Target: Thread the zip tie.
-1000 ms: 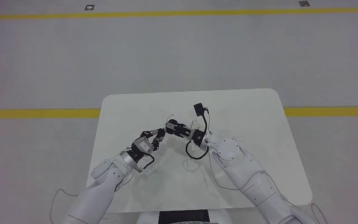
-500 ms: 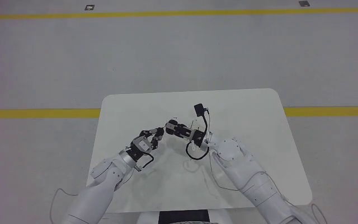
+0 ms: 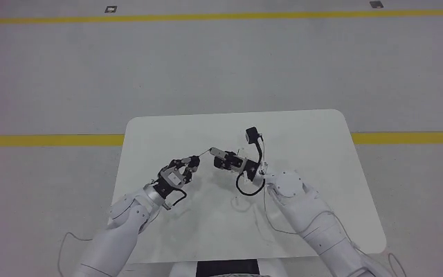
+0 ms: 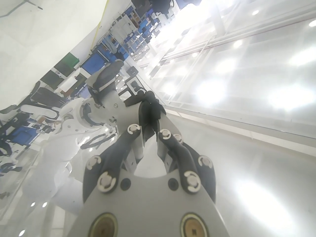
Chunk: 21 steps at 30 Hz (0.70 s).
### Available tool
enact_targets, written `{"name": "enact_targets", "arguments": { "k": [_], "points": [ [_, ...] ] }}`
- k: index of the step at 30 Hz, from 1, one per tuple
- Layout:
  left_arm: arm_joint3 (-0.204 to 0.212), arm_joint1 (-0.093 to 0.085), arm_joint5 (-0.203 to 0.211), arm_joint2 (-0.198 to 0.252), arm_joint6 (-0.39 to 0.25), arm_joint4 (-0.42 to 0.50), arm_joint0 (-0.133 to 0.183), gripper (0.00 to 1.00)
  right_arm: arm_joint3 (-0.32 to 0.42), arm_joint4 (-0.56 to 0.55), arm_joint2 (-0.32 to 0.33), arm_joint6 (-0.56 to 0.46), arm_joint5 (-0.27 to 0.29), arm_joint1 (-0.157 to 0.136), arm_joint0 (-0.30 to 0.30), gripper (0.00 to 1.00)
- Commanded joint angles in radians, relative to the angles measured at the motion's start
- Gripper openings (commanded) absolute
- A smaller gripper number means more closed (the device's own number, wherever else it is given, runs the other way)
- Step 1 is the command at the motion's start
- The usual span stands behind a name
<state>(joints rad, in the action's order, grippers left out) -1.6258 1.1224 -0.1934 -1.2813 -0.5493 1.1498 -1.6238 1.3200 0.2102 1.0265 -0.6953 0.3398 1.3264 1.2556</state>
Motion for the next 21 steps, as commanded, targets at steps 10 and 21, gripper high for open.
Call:
{"name": "enact_targets", "arguments": {
  "k": [10, 21],
  "points": [
    [0.034, -0.018, -0.020, -0.036, -0.142, -0.107, 0.012, 0.00, -0.056, 0.235, 0.039, -0.215, -0.032, -0.007, -0.013, 1.00],
    [0.099, -0.031, 0.154, -0.037, -0.249, -0.334, 0.049, 0.00, -0.083, 0.394, 0.052, -0.311, -0.150, -0.009, -0.015, 1.00]
  ]
}}
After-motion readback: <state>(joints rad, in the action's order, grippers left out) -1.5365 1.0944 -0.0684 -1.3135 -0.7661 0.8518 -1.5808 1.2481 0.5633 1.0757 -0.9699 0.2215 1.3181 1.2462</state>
